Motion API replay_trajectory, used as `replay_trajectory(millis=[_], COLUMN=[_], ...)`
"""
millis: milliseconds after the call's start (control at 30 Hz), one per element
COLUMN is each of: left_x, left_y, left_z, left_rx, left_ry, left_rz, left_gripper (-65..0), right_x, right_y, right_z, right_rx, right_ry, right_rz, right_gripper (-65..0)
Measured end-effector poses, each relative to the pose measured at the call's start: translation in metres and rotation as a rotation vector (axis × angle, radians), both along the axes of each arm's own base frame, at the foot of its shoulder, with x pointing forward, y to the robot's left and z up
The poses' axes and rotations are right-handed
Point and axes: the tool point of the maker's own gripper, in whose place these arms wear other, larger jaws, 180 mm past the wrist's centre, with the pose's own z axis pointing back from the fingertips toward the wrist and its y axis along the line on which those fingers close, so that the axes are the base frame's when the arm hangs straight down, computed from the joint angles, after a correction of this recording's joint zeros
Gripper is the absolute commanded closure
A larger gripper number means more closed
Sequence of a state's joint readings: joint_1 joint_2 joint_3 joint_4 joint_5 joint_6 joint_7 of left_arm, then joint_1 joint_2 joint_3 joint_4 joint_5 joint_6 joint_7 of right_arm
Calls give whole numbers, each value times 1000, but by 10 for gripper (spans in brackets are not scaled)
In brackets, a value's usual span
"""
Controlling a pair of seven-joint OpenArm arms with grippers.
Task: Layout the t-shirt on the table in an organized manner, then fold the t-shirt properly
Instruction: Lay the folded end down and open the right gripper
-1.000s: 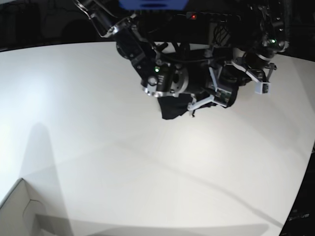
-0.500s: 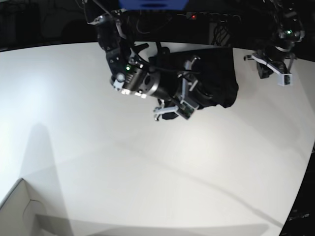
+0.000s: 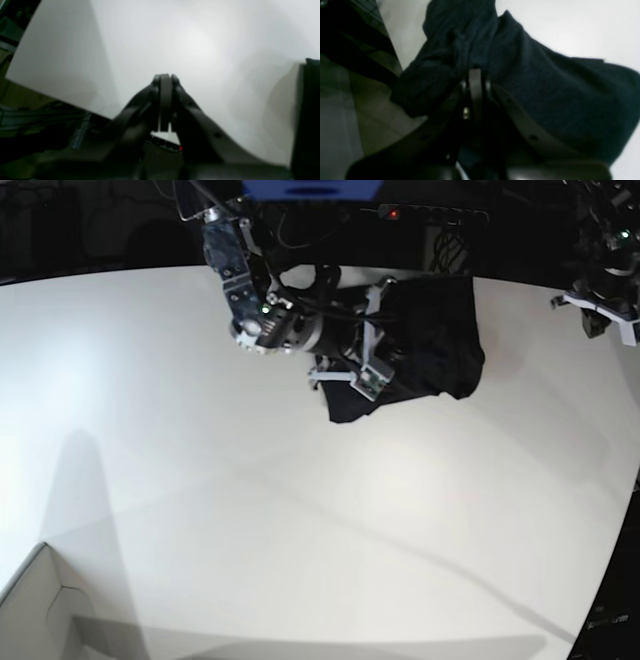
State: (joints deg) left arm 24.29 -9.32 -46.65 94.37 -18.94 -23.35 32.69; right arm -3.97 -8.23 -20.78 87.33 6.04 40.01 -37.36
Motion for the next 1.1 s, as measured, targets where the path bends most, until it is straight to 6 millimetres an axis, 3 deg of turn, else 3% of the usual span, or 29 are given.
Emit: replay_trajectory(millis=[233, 367, 467, 567, 633, 800, 900, 1000, 1100], left_x=[-7, -5, -8, -12, -13, -13, -14, -14, -14], left_y=[-3, -7, -2, 11, 13, 12, 12, 12, 12], left_z=[0, 10, 18, 24, 26, 25, 25, 25, 25], left_rx=[-17, -47, -40, -16, -12, -13, -14, -13, -13], left_ry=[2, -42, -57, -67, -71, -69, -68, -68, -68], left_rz=[5, -5, 6, 40, 45, 46, 47, 47, 47], left_gripper=[-3, -2, -4, -4, -4, -4, -4, -4, -4], right_x=[-45, -75, -78, -63, -43, 8, 28, 34, 37], right_y=[62, 93, 103, 94, 81, 24, -2, -5, 4], right_z=[-3, 22, 44, 44, 42, 24, 18, 21, 23], right_rx=[-36, -14, 38, 28, 27, -16, -40, -35, -9], right_ry=[-28, -121, -172, -174, -159, -114, -100, -106, -100], right_rz=[289, 449, 468, 418, 342, 127, 36, 19, 26], right_gripper=[0, 0, 0, 0, 0, 0, 0, 0, 0])
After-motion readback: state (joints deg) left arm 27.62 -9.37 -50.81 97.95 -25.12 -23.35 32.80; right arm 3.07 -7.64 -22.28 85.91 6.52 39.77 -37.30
